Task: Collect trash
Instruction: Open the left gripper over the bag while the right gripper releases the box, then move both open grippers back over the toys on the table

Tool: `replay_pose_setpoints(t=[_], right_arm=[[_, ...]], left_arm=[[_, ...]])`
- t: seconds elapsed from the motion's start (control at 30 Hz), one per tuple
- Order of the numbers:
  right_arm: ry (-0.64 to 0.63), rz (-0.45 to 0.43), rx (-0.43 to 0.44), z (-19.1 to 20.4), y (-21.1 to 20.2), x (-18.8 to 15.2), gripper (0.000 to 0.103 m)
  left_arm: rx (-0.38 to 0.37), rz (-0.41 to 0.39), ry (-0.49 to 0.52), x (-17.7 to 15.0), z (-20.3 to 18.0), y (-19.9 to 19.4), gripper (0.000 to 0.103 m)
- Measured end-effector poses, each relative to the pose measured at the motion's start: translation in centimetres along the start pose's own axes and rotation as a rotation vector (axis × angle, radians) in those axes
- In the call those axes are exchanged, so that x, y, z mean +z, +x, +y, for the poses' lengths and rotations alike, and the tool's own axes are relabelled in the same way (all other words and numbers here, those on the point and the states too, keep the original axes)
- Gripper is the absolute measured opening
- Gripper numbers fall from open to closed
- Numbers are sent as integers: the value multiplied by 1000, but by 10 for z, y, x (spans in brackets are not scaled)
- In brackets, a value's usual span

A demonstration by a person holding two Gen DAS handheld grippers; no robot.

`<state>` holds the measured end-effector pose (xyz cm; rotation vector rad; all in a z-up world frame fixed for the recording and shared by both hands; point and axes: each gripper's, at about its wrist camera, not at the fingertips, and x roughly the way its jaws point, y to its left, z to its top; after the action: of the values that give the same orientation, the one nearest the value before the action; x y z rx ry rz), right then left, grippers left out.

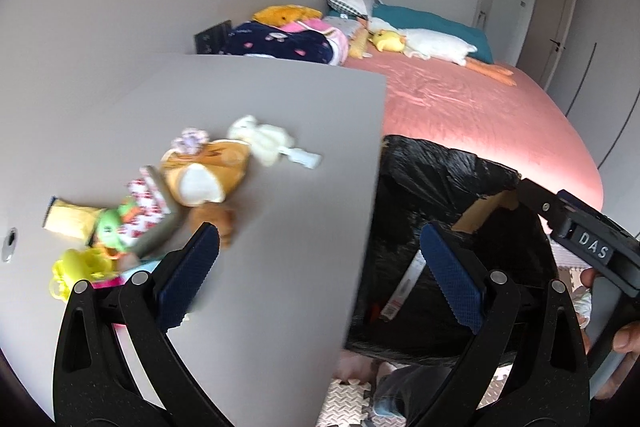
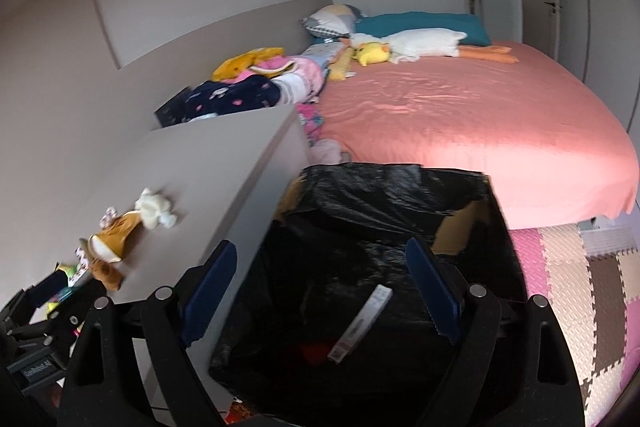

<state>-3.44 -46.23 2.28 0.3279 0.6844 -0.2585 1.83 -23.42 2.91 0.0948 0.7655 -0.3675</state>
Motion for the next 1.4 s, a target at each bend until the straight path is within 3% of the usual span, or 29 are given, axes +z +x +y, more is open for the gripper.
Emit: replay_pose_setpoints(t=[0.8, 1.13, 1.4], right_arm=[[-221, 60, 187, 118, 31, -9, 87], [-252, 92, 192, 136, 52, -8, 87], [-287, 110, 195, 148, 69, -8, 87]], left_arm=[[188, -34, -193, -21, 130, -40, 97], [255, 36, -338, -43, 193, -24, 97], [288, 96, -351, -51, 207, -5, 97]])
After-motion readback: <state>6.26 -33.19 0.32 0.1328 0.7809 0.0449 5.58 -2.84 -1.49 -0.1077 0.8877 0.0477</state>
